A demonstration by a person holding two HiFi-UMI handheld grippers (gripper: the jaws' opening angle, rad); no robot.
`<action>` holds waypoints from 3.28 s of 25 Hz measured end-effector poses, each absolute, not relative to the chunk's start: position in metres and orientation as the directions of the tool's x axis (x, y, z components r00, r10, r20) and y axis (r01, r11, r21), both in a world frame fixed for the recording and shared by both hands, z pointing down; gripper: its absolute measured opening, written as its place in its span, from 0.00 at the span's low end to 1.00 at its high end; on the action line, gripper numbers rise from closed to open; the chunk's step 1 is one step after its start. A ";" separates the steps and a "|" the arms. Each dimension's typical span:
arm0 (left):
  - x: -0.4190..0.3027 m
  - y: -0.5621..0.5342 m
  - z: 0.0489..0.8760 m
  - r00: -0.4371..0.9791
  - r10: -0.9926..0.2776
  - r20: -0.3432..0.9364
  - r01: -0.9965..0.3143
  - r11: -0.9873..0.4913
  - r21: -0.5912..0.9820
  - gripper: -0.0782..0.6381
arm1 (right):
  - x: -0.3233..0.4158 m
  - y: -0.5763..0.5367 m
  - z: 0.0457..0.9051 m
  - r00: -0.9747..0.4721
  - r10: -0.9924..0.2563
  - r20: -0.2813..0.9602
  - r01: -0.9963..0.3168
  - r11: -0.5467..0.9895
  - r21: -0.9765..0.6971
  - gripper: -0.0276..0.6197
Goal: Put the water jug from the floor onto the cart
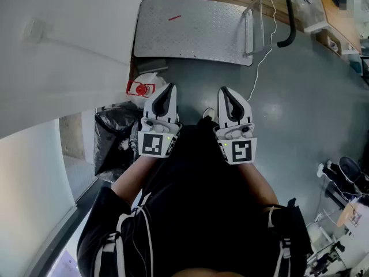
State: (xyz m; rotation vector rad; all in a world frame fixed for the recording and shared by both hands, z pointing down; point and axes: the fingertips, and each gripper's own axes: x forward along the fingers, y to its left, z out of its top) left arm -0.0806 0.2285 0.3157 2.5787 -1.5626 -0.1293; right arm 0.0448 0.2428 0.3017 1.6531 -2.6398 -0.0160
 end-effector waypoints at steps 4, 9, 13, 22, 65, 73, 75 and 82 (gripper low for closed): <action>-0.080 0.231 0.315 0.458 -0.889 -0.012 -0.879 -0.455 0.139 0.13 | 0.045 0.246 0.297 -0.434 -0.901 -0.013 -0.900 0.434 0.034 0.07; -0.070 0.237 0.315 0.456 -0.890 -0.006 -0.880 -0.452 0.146 0.13 | 0.055 0.258 0.297 -0.448 -0.894 -0.018 -0.894 0.448 -0.004 0.07; -0.064 0.242 0.315 0.454 -0.891 -0.005 -0.882 -0.450 0.139 0.13 | 0.064 0.265 0.302 -0.444 -0.896 0.000 -0.896 0.444 -0.016 0.07; -0.023 0.246 0.311 0.489 -0.872 -0.008 -0.865 -0.486 0.120 0.13 | 0.098 0.267 0.304 -0.426 -0.905 -0.004 -0.904 0.426 -0.034 0.07; -0.041 0.154 0.355 0.450 -0.887 0.100 -0.878 -0.420 0.229 0.13 | 0.093 0.188 0.327 -0.433 -0.899 0.068 -0.901 0.434 0.012 0.07; -0.094 0.108 0.363 0.415 -0.906 0.079 -0.885 -0.382 0.265 0.13 | 0.069 0.136 0.339 -0.400 -0.904 0.153 -0.912 0.409 0.030 0.07; -0.105 0.097 0.368 0.409 -0.909 0.082 -0.884 -0.372 0.282 0.13 | 0.058 0.125 0.338 -0.402 -0.902 0.157 -0.910 0.412 0.036 0.07; -0.123 0.070 0.381 0.444 -0.891 0.091 -0.862 -0.397 0.313 0.13 | 0.030 0.104 0.343 -0.409 -0.895 0.179 -0.907 0.420 0.029 0.07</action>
